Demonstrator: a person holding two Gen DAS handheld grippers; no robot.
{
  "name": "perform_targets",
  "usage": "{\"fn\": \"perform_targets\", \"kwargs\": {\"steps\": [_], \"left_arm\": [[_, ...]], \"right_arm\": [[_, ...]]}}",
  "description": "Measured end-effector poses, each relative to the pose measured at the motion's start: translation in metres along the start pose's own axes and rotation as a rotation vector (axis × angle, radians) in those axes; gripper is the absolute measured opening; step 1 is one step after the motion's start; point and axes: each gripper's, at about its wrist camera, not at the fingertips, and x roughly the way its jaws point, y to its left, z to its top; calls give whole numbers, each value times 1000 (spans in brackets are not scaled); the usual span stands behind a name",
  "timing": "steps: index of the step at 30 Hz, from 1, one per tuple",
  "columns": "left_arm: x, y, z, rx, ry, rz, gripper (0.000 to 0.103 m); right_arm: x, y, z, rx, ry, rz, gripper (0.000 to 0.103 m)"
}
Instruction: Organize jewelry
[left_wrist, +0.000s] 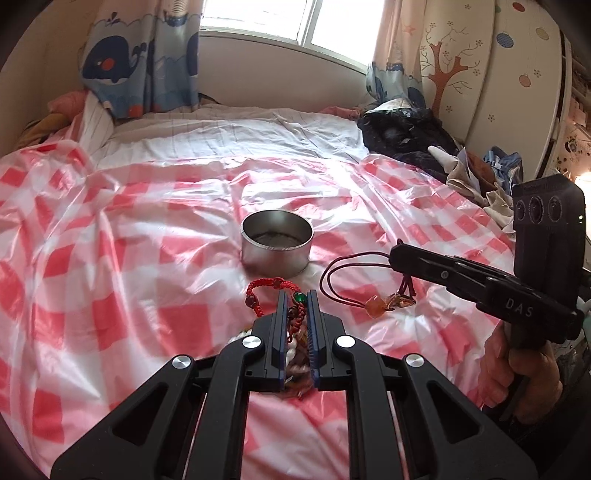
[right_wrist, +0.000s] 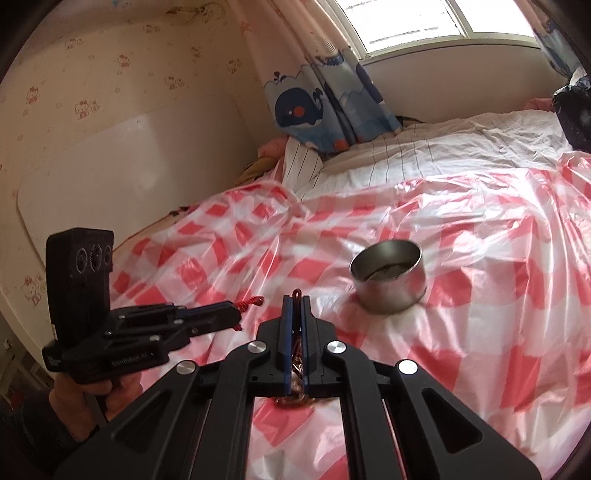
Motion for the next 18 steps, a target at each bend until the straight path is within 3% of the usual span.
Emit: {"fn": "perform_targets", "kwargs": {"steps": [12,14,16,18], "left_arm": [[95,-5,80,58,6,-54,9],[129,4,84,48,90,-63,16],[146,14,80,41,127,0,37],[145,22,76,12,139,33,38]], "right_arm": [[45,-48,56,60,-53,-48,5],[61,-55,65,51,-50,-64,5],[80,-64,69,52,-31,-81,5],[107,-76,68,63,27,-87,5]]}}
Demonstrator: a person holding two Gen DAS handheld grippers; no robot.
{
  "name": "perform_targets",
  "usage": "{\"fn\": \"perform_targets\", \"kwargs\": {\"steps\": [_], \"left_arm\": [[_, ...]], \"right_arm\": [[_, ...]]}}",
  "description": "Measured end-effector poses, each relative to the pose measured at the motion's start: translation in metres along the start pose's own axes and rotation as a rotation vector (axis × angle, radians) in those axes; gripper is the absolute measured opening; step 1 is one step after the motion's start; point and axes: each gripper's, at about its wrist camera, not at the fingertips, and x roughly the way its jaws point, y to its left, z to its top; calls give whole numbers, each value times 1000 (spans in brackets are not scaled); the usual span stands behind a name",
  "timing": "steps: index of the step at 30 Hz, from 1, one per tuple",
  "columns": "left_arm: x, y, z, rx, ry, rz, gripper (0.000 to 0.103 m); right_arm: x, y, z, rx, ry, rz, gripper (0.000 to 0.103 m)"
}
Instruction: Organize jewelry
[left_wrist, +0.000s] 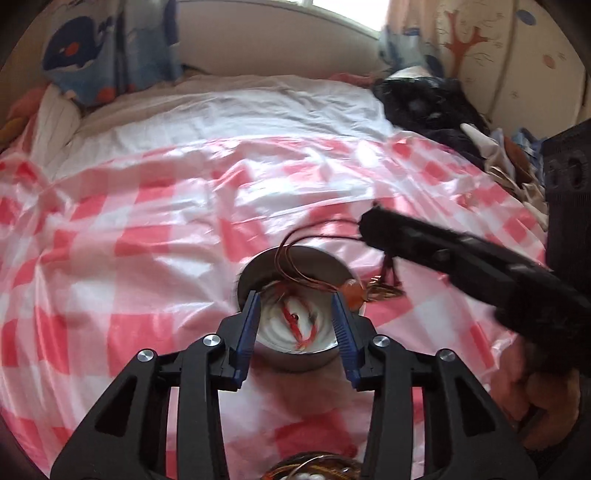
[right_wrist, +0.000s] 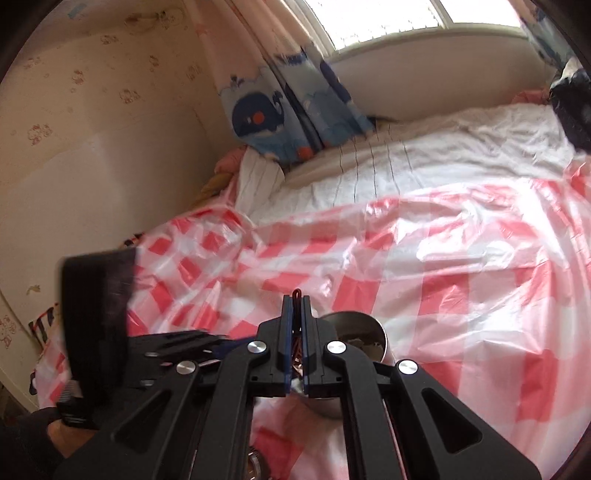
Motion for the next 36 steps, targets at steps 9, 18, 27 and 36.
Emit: {"fn": "perform_targets", "kwargs": {"steps": [9,18,27,36], "left_arm": [[-51,10,-32,-1,-21,98,48],[-109,-7,-109,-38,-25,111,50],[-104,-18,-124,-5,-20,184,51],[-96,-3,-130,-28,-11,264,57]], "right_arm": [[-16,1,-22,-40,48,-150,48],[-78,40,-91,-161,103,-239,61],[-80,39,-112,-106,105,-197,61],[-53,40,-112,-77,147,-91,55]]}}
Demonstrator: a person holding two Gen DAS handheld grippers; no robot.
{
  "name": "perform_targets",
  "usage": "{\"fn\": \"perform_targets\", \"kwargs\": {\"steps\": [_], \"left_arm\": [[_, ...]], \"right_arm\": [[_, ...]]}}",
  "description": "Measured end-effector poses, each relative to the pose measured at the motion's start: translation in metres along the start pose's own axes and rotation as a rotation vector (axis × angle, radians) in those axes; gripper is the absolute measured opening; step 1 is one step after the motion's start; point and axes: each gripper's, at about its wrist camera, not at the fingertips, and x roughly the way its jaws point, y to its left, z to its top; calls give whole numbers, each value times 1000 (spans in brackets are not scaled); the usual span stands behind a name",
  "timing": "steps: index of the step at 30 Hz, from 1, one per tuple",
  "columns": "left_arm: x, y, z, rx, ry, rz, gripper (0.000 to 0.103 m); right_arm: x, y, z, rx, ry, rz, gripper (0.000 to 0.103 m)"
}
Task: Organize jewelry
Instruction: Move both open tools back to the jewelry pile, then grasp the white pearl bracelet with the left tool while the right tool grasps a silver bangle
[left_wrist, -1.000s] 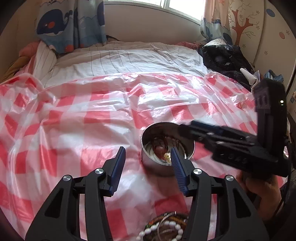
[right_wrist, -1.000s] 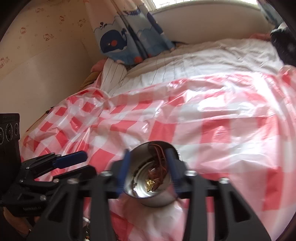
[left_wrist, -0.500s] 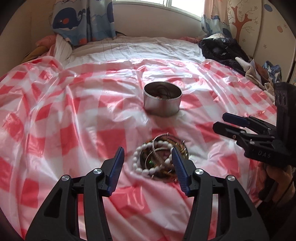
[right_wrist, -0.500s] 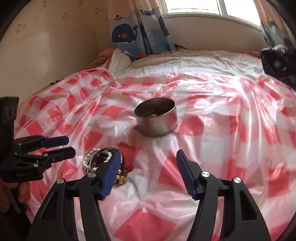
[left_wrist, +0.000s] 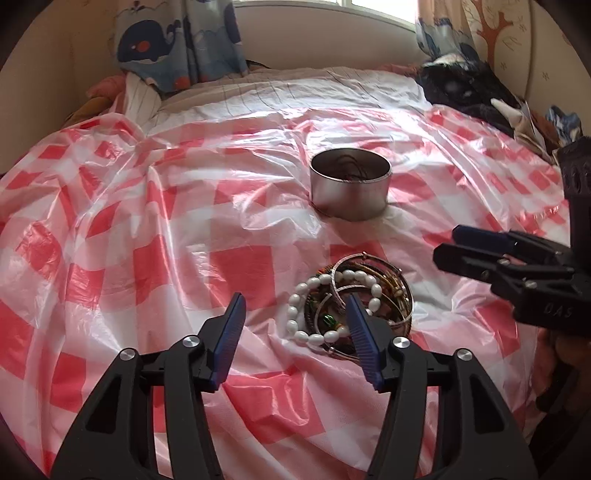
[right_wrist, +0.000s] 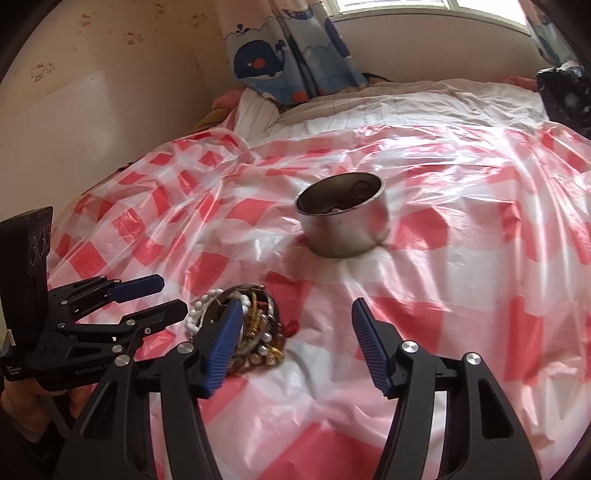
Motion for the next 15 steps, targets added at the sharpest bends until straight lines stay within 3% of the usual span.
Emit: {"fn": "perform_targets", "kwargs": {"steps": [2,5,9,11,15], "left_arm": [[-2,7,0,-25,-15,20,60],[-4,16,0,-60,-20,15,61],[-4,15,1,-57,-21,3,62],[-4,13,0,-49,-19,1,62],[0,11,-1,-38,-8,-5,62]], "right_arm": [[12,6,5,-22,18,11,41],[31,13,6,-39,59,19,28],[44,19,4,-61,94,33,21],[47,19,4,-65,105,37,5],[35,21,7,-70,65,49,5]]}}
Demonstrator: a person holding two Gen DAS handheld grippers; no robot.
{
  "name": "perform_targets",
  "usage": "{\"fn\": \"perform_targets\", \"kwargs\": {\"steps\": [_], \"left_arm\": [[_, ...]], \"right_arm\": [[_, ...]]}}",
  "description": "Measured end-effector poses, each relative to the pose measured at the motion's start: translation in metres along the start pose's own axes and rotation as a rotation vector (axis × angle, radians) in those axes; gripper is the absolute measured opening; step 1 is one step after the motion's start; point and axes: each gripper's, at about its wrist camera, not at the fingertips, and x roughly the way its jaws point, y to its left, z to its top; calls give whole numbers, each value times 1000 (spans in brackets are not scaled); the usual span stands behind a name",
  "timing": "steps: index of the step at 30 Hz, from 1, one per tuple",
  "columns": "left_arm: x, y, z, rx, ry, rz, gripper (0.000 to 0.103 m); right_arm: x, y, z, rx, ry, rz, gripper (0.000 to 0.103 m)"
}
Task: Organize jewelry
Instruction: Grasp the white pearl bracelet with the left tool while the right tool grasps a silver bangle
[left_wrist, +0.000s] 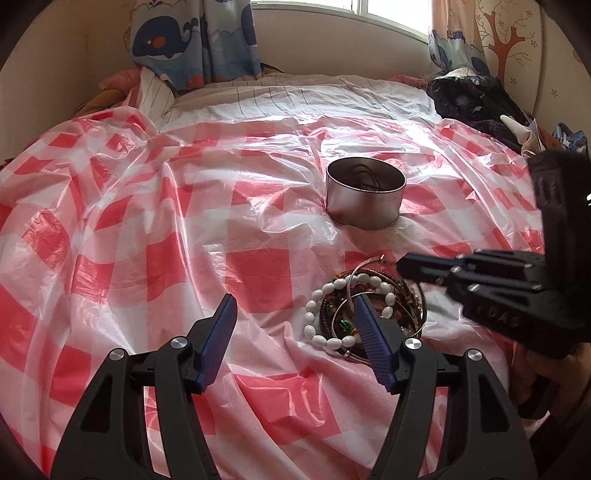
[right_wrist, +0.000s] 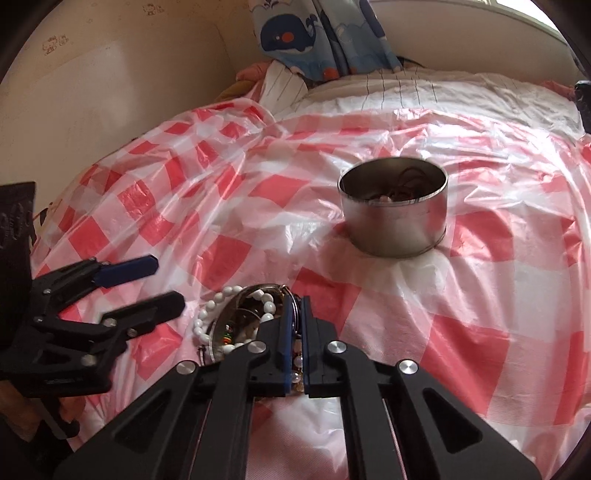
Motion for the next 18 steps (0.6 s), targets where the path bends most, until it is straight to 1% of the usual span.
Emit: {"fn": "perform_targets", "kwargs": {"steps": [2,4,6,9,12,14,15,16,17,18], "left_arm": [[4,-3,-1,17,13,-9,62],[9,-8,0,46,20,-11,62],[14,-10,2,62,20,-12,62],[24,-8,7,26,36,-43,62],[36,-6,9,-4,59,-64,62],[44,-8,9,4,88,-71,45],[47,-11,9,18,105,-82,30],[49,-15,8,35,119,-94,19],[48,-18,7,51,120,-95,14],[47,-22,7,71,115,-86,12]], "right_arm": [[-14,-2,3,6,-34,-14,5],[-26,-9,4,18,-60,-50,5],[-38,-25,2,56,-78,-94,5],[-45,-48,0,128,-84,-137,5],[-39,-56,-1,146,-58,-181,5],[-35,-59,-3,148,-34,-207,5],[-34,-61,-3,156,-27,-216,6],[-32,-64,-4,168,-19,-226,6],[-32,-67,-5,175,-14,-229,6],[-32,-68,-6,181,-13,-233,6]]}}
